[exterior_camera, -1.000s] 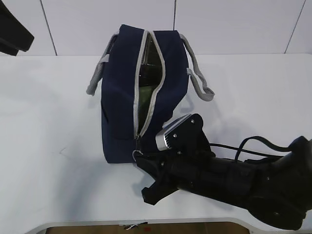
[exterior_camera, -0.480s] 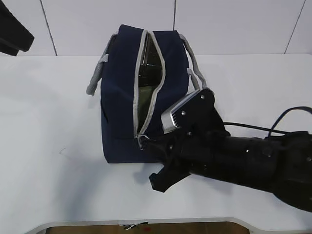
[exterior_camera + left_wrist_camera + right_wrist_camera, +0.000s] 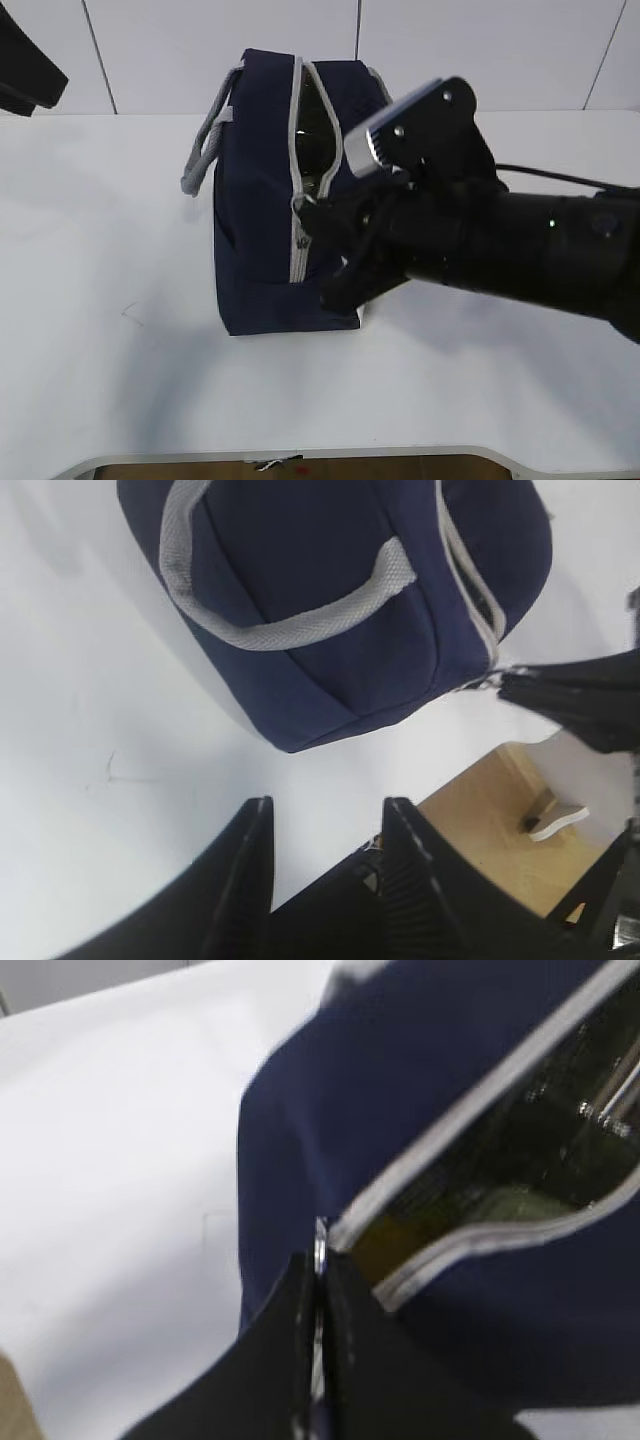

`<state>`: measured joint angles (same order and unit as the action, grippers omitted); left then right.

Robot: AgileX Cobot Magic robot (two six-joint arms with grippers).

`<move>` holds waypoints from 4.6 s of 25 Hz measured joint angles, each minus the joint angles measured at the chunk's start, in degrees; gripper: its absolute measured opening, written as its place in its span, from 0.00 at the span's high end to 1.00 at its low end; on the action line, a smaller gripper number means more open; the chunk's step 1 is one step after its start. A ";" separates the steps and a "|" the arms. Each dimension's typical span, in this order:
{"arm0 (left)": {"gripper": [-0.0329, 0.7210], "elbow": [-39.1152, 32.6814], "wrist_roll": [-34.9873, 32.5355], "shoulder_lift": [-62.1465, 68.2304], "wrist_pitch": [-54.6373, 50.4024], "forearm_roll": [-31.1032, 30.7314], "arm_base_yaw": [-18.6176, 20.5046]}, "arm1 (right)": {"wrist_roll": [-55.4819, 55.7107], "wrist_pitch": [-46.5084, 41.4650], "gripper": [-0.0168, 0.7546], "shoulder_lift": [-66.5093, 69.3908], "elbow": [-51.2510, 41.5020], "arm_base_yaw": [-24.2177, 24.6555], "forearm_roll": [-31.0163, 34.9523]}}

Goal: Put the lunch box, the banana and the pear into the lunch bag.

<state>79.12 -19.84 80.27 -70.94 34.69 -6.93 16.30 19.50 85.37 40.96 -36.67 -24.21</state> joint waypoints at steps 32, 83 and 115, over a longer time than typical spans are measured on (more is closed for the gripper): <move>0.42 -4.57 -3.13 4.52 15.21 -4.32 -11.13 | 8.98 -15.34 0.96 4.84 26.05 -0.08 -6.45; 0.95 -4.57 -11.52 9.26 13.02 -18.24 -16.59 | 10.46 -28.04 0.96 16.57 43.12 4.93 -21.85; 0.95 -4.57 -10.80 9.26 12.68 -18.24 -16.59 | 11.16 -30.04 0.96 30.11 55.49 11.10 -19.05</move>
<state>74.55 -30.65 89.53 -58.26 16.45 -23.52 27.46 -10.55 115.48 96.45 -25.57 -43.25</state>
